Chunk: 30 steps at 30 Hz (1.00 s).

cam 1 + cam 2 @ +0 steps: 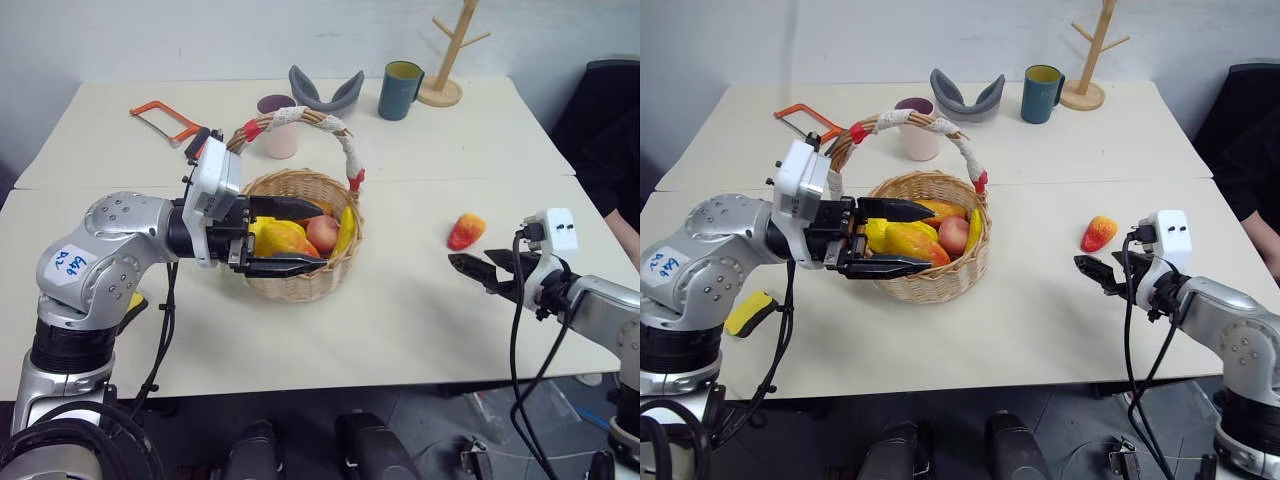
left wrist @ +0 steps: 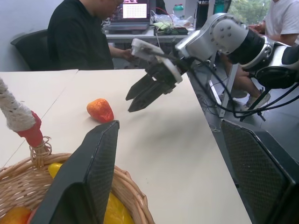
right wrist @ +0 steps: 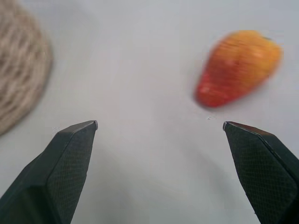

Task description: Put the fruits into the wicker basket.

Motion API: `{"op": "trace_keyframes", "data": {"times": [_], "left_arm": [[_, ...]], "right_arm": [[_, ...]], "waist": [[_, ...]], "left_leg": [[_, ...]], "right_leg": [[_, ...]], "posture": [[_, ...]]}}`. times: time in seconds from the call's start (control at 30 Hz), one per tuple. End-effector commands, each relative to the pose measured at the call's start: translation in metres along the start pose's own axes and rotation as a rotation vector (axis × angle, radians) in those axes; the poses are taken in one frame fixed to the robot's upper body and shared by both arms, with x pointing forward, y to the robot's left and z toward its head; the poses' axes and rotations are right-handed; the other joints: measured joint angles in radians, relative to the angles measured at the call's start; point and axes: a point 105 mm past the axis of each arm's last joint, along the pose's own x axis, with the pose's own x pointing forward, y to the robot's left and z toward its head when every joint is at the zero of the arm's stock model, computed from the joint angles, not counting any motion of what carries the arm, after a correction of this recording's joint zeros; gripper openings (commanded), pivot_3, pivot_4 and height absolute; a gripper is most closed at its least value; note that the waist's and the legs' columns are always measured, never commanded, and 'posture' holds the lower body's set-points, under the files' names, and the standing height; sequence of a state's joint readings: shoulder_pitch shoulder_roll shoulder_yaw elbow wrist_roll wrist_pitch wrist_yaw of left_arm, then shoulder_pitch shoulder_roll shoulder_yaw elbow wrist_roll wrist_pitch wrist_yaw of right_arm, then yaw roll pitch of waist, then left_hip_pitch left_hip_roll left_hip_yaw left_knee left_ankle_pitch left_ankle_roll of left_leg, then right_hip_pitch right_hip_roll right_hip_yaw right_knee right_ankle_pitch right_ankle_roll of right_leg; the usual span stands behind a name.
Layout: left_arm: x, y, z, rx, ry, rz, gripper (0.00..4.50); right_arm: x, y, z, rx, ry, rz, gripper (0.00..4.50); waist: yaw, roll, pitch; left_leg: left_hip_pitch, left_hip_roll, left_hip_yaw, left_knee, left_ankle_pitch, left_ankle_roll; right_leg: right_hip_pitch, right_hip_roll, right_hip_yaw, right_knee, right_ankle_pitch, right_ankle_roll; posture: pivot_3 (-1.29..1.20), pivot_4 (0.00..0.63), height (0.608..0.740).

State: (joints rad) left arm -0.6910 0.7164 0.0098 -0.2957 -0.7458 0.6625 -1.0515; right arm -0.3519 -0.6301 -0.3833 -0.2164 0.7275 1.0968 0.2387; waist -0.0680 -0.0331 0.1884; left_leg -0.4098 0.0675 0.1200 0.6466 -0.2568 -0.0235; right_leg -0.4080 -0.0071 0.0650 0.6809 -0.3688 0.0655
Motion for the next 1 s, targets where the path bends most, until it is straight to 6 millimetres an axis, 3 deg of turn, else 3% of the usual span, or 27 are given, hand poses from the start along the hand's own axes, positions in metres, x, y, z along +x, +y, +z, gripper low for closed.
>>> {"op": "trace_keyframes", "data": {"times": [0.03,0.17,0.37,0.47,0.57,0.67,0.8,0.87,1.0], "left_arm": [[0.001,0.001,0.011,0.054,-0.011,-0.009,3.62],[0.002,-0.001,0.013,0.061,-0.012,-0.009,3.62],[0.001,-0.003,0.013,0.068,-0.009,0.014,3.62],[-0.002,-0.003,0.014,0.071,-0.003,0.034,3.62],[-0.006,-0.002,0.014,0.068,0.003,0.060,3.62],[-0.015,0.000,0.012,0.052,0.010,0.110,3.62],[-0.039,0.000,0.006,0.007,0.043,0.205,3.62],[-0.050,-0.001,0.001,-0.004,0.075,0.242,3.62],[-0.078,-0.004,-0.006,-0.025,0.153,0.336,3.62]], "right_arm": [[0.018,-0.022,0.022,0.010,-0.109,-0.135,4.46],[0.045,-0.033,0.035,0.108,-0.149,-0.202,4.46],[0.072,-0.031,0.022,0.103,-0.078,-0.189,4.46],[0.075,-0.028,0.022,0.107,-0.079,-0.168,3.90],[0.071,-0.019,0.031,0.067,-0.120,-0.117,2.99],[0.060,0.011,0.044,0.004,-0.169,0.055,2.37],[0.025,0.083,0.041,-0.102,-0.118,0.463,2.35],[0.013,0.106,0.037,-0.137,-0.081,0.580,2.35],[0.005,0.180,0.043,-0.174,-0.069,0.825,2.35]], "waist": [[-0.002,0.000,0.000],[-0.012,0.001,0.001],[-0.013,0.001,0.001],[-0.014,0.001,0.001],[-0.014,0.001,0.001],[-0.016,0.002,0.001],[-0.017,0.002,0.001],[-0.017,0.002,0.001],[-0.025,0.002,0.001]], "left_leg": [[0.000,0.000,0.000,0.000,0.000,0.000],[0.001,0.000,0.001,0.000,0.000,0.000],[0.002,0.000,0.001,-0.002,0.000,0.000],[0.002,0.000,0.001,-0.001,0.000,0.000],[0.002,0.000,0.001,-0.001,0.000,0.000],[0.002,0.000,0.001,-0.001,0.000,0.000],[0.002,0.001,0.001,-0.002,0.000,-0.001],[0.002,0.002,0.000,-0.001,0.000,-0.002],[0.003,0.003,0.001,-0.001,0.000,-0.002]], "right_leg": [[0.000,0.000,0.000,0.000,0.000,0.000],[0.000,-0.001,0.001,0.001,0.000,0.000],[0.000,-0.001,0.001,0.002,0.000,0.000],[0.000,-0.001,0.001,0.002,0.000,0.000],[0.000,-0.001,0.001,0.002,0.000,0.000],[0.000,0.000,0.001,0.003,0.000,0.000],[0.000,0.000,0.001,0.003,0.000,0.000],[0.000,0.001,0.000,0.003,0.000,0.000],[0.000,0.001,0.000,0.003,0.000,0.000]], "posture": [[0.00,0.150,0.740],[0.00,0.150,0.740],[0.00,0.150,0.740],[0.00,0.150,0.740],[0.00,0.150,0.740],[0.00,0.150,0.740],[0.00,0.150,0.740],[0.00,0.150,0.740],[0.00,0.150,0.740]]}}
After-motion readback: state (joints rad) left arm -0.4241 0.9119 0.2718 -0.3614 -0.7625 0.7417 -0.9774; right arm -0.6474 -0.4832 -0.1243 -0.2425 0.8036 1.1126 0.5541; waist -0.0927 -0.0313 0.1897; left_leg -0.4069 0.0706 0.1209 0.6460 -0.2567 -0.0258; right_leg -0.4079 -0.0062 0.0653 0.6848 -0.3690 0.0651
